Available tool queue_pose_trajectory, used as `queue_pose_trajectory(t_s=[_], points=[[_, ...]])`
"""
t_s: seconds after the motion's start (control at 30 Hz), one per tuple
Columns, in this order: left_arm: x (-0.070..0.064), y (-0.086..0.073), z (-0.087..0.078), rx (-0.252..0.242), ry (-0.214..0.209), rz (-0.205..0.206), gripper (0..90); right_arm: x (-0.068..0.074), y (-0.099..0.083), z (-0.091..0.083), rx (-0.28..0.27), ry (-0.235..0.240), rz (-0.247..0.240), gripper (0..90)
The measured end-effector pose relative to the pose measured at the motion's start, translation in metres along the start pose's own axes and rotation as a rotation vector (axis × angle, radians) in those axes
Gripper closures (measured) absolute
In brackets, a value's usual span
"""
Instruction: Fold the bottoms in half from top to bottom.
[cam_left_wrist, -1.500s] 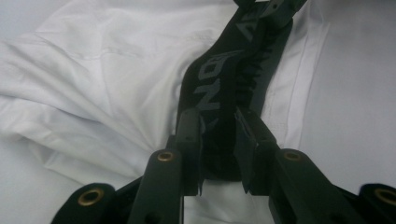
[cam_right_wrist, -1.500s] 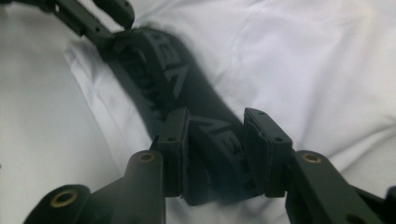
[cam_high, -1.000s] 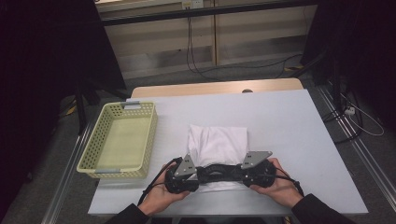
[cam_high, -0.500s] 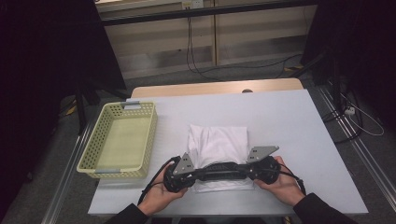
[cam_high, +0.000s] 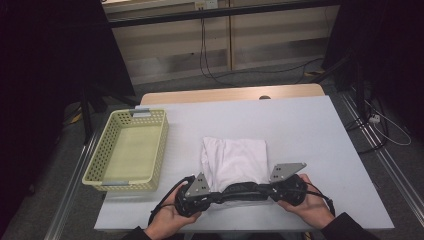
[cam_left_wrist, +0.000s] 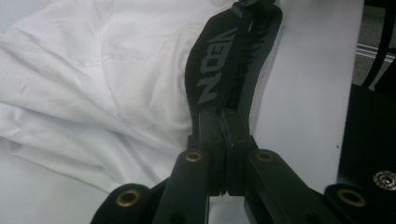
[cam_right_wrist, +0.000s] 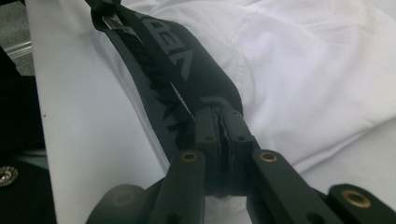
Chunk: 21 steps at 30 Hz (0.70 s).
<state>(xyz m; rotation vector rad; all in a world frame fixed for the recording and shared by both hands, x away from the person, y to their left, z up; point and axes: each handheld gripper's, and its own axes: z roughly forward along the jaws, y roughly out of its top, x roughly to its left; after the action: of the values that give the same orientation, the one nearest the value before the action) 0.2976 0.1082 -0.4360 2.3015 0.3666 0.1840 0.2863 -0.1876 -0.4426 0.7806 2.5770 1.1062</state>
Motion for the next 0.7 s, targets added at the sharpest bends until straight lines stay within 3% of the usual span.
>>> queue_pose_trajectory(t_s=[0.17, 0.3, 0.37, 0.43, 0.47, 0.5, 0.53, 0.57, 0.63, 0.7], points=[[0.001, -0.005, 0.003, 0.004, -0.034, -0.002, 85.4, 0.004, -0.004, 0.008, 0.035, 0.035, -0.009, 84.1], [0.005, -0.006, 0.004, 0.002, -0.050, -0.012, 76.3, 0.003, -0.005, 0.010, 0.032, 0.058, 0.011, 79.1], [0.009, -0.006, 0.002, -0.014, -0.052, -0.040, 67.1, 0.002, -0.005, 0.010, 0.022, 0.073, 0.029, 75.1], [0.013, -0.005, -0.002, -0.061, -0.050, -0.077, 60.6, 0.001, -0.005, 0.011, 0.014, 0.088, 0.041, 68.2], [0.013, -0.005, -0.002, -0.061, -0.050, -0.077, 57.8, 0.001, -0.005, 0.011, 0.014, 0.088, 0.041, 68.2], [0.017, -0.003, -0.006, -0.096, -0.021, -0.097, 50.7, 0.000, -0.004, 0.012, 0.005, 0.094, 0.046, 61.6], [0.017, -0.003, -0.006, -0.096, -0.021, -0.097, 45.6, 0.000, -0.004, 0.012, 0.005, 0.094, 0.046, 61.6], [0.021, -0.004, -0.008, -0.112, 0.009, -0.108, 43.9, -0.002, -0.003, 0.012, -0.011, 0.097, 0.062, 54.7], [0.024, -0.006, -0.010, -0.122, 0.053, -0.109, 37.6, -0.003, -0.002, 0.012, -0.029, 0.088, 0.077, 49.9], [0.028, -0.008, -0.011, -0.126, 0.082, -0.136, 28.6, -0.005, 0.000, 0.013, -0.049, 0.084, 0.089, 46.8]])
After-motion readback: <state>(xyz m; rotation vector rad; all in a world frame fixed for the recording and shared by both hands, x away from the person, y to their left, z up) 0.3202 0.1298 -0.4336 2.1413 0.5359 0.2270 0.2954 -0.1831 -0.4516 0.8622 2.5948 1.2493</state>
